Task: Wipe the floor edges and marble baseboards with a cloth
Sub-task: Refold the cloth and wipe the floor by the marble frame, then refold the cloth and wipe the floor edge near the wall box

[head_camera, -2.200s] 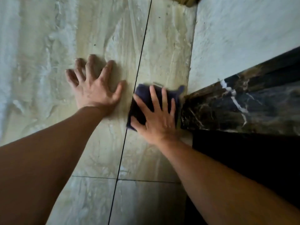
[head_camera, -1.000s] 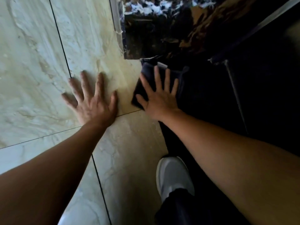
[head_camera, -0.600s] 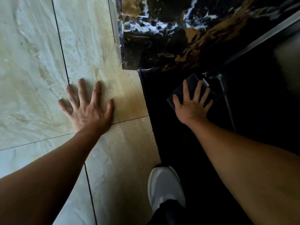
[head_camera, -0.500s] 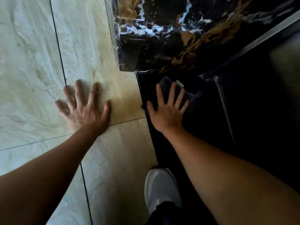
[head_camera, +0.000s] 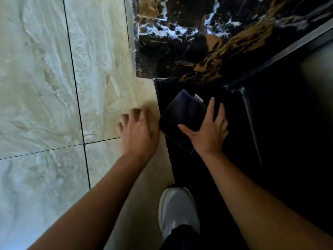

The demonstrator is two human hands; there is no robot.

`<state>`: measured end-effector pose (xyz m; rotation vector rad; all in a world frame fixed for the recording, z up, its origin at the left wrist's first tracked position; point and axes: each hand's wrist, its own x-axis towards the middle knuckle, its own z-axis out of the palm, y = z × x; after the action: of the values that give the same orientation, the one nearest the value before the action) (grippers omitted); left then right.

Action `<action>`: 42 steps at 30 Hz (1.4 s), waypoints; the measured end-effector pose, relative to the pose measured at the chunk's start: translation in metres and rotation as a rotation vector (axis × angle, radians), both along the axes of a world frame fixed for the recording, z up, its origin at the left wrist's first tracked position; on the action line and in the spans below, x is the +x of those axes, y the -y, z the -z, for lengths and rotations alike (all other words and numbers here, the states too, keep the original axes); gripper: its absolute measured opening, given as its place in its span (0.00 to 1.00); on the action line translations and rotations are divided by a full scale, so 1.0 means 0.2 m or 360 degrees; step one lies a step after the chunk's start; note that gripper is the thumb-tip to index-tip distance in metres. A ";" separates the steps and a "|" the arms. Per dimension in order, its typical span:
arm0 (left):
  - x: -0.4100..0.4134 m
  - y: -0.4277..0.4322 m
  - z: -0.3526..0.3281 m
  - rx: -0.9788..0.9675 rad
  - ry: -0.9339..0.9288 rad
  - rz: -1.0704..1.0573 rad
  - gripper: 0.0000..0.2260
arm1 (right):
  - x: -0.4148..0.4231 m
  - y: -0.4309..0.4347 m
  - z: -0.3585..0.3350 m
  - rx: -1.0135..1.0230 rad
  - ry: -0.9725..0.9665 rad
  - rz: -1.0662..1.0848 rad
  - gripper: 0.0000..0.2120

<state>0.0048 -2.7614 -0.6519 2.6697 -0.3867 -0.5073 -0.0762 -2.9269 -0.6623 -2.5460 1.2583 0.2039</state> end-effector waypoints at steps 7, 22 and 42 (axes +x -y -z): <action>-0.08 0.16 -0.03 -0.0226 -0.0474 -0.0139 0.15 | 0.00 -0.18 0.04 0.0482 0.0373 0.0854 0.38; -0.15 -1.11 -2.02 -0.1251 -0.1897 -0.2046 0.02 | 0.11 -1.06 -2.05 0.1464 0.0274 0.0549 0.24; 0.92 -2.12 -4.49 -0.1939 -0.1155 -0.1663 0.03 | 1.30 -2.01 -4.55 0.1627 0.0941 -0.0187 0.24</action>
<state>0.1891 -2.3374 0.2468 1.1050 0.6837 -0.5539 0.1837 -2.5243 0.2474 -1.5953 0.5386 0.0700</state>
